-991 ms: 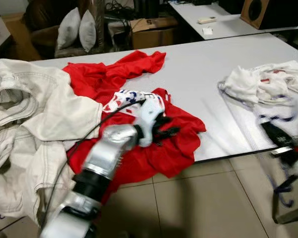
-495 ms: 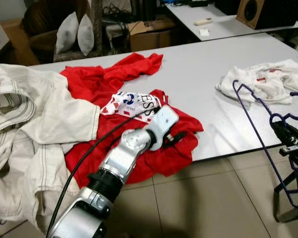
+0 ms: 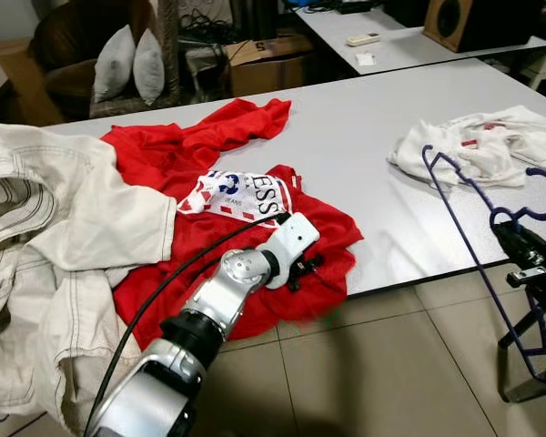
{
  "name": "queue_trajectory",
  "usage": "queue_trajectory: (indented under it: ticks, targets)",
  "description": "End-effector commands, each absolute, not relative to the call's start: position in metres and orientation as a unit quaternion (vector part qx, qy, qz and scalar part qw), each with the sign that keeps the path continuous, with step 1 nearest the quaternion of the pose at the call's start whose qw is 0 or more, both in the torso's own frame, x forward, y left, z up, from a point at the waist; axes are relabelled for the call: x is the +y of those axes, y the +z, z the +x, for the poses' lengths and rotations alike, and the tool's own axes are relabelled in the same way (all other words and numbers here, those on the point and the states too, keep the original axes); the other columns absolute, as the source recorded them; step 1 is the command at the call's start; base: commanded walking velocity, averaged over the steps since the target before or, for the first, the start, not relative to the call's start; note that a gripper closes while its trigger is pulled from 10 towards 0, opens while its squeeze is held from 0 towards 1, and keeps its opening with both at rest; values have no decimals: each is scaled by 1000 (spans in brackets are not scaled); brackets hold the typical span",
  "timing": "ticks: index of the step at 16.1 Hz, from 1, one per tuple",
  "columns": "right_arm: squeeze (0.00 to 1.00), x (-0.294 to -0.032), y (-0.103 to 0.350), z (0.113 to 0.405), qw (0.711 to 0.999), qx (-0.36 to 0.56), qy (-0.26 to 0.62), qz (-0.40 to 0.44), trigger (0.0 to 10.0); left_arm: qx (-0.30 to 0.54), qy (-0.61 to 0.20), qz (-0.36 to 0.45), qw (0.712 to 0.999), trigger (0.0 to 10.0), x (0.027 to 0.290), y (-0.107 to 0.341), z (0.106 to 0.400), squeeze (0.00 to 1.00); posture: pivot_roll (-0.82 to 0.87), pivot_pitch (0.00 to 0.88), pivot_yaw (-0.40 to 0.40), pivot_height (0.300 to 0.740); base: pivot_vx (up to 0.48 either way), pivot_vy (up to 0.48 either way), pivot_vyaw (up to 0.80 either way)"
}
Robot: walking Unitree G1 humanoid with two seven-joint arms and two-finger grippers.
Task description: Hang hanger
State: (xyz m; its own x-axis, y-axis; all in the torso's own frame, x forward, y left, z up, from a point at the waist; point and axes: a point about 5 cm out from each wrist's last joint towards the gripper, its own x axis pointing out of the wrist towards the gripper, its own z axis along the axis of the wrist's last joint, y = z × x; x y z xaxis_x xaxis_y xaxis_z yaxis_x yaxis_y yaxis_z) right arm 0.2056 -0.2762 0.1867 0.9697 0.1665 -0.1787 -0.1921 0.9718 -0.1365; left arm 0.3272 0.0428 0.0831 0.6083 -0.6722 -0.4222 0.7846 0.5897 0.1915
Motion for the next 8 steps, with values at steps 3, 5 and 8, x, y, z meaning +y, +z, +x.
queue_trajectory:
  ticks: [3,5,8]
  targets:
    - [0,-270,188,213,988,78,105,-78,10000,147,-397,186,887,0,62,89,338,0,-152,0,83,740,0,0,0]
    - [0,-268,188,216,988,76,111,-76,10000,137,-412,172,884,0,64,91,337,0,-147,0,79,740,0,0,0]
    - [0,-268,190,223,987,68,125,-77,10000,64,-497,68,862,0,66,121,331,0,-120,0,59,740,0,0,0]
